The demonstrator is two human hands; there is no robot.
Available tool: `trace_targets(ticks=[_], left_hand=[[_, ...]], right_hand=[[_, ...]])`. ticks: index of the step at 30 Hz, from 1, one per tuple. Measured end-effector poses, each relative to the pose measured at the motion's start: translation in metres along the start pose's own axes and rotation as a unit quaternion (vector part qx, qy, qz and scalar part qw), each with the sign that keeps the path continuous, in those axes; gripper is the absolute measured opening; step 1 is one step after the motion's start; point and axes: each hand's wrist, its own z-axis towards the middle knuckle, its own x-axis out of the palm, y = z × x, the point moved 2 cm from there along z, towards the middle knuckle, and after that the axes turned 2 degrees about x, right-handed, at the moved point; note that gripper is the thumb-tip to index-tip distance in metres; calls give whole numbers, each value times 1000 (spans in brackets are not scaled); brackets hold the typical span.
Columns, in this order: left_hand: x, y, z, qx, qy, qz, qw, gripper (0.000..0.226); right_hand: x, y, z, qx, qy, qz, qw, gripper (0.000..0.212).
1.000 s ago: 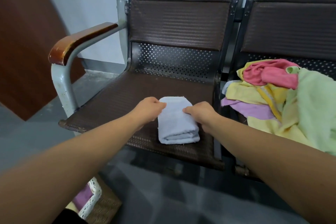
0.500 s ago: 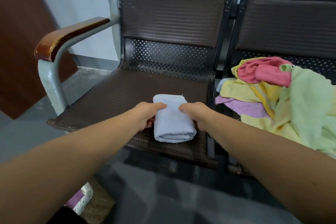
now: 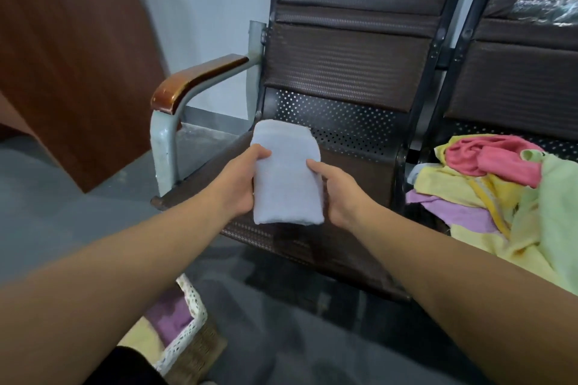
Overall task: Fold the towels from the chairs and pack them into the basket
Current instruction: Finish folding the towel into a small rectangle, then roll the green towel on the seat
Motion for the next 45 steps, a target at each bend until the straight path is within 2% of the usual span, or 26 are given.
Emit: trace_targets(ticks=[3,8,13,19,23,27,30,32,35,39,41,42,43,45], left_hand=[[-37,-29,-28,21,-4,-17,1000,29],[-126,-62,-64,42,-54,-1,998,43],[-224,-52,-104,79,-100,-28,991,40],[-322,20,-153,74,-211,-88,971,34],[-362,81,-184,28,-291,-96,951,59],[-390,131,-205,-8,-328,-79,941,32],[-400,163,-219,-13,-333,-52,941,29],[-405,181,-225,-46,-357,-21,933,39],[-426,216,-226,-125,-425,14,896,61],[-442,234,-220,-165,-471,69,864,71],[-430,222,-216,-187,-481,148,844,64],[-425,218,-213,-192,-480,221,827,64],[-418,214,-209,-180,-472,321,801,66],[-403,208,-202,-93,-414,523,740,63]], right_hand=[[41,9,-11,-7,57,-3,998,38],[130,3,-25,-16,114,-55,992,28],[222,-39,-25,-39,150,-161,975,31],[301,-140,-9,-11,199,-287,937,22],[322,-219,-6,38,229,-344,910,23],[321,-280,-10,114,272,-378,878,24],[318,-310,-15,149,295,-394,857,18],[318,-325,-17,162,309,-416,840,17],[319,-341,-17,168,328,-448,814,18],[326,-359,-10,89,324,-510,792,26],[327,-368,-6,9,333,-583,741,30],[326,-371,-3,-49,336,-614,712,31],[324,-373,0,-119,335,-639,682,33],[319,-373,8,-245,327,-685,603,47]])
